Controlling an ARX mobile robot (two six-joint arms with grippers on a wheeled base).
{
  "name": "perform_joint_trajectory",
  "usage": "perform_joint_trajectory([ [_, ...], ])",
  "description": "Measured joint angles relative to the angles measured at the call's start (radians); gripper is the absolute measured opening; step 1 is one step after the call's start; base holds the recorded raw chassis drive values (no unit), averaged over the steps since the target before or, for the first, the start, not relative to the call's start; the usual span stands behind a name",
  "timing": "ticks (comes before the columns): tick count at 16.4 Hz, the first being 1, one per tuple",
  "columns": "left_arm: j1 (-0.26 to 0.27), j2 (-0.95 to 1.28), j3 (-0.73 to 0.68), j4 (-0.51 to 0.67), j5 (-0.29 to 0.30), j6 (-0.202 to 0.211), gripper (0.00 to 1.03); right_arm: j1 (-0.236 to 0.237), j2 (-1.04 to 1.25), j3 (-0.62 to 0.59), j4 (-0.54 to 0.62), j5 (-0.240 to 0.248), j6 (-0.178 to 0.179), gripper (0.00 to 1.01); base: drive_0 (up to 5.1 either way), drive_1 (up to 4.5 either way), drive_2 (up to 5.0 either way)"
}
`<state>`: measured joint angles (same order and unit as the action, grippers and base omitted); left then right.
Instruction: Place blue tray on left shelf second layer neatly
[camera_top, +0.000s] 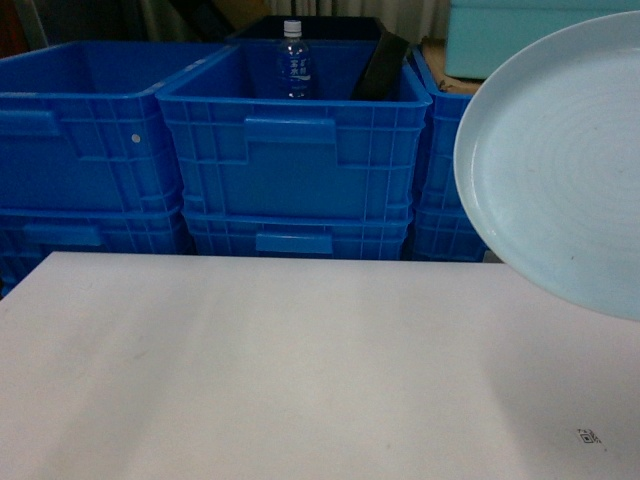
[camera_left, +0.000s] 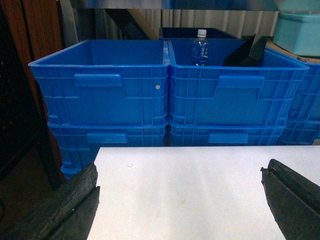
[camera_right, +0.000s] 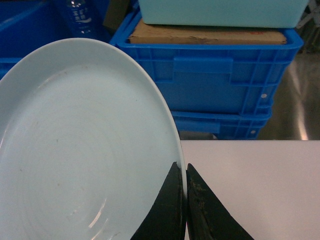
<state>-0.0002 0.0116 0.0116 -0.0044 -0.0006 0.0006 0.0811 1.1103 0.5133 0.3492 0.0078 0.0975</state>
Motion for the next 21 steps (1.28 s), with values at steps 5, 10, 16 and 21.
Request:
perform_joint_trajectory([
  [5, 0.000, 0.000, 0.000, 0.000, 0.000, 0.000, 0.98, 0.011, 0.000, -0.003, 0.020, -0.023, 0.018, 0.02, 0.0, 0.00, 0.0],
  [10, 0.000, 0.000, 0.000, 0.000, 0.000, 0.000, 0.98, 0.011, 0.000, -0.003, 0.020, -0.023, 0.018, 0.02, 0.0, 0.00, 0.0],
  [16, 0.000, 0.000, 0.000, 0.001, 0.000, 0.000, 0.98, 0.011, 0.000, -0.003, 0.020, -0.023, 0.018, 0.02, 0.0, 0.00, 0.0],
  [21, 0.000, 0.000, 0.000, 0.001, -0.002, 0.000, 0.98, 0.010, 0.000, -0.003, 0.020, -0.023, 0.019, 0.02, 1.9, -1.32, -0.6],
])
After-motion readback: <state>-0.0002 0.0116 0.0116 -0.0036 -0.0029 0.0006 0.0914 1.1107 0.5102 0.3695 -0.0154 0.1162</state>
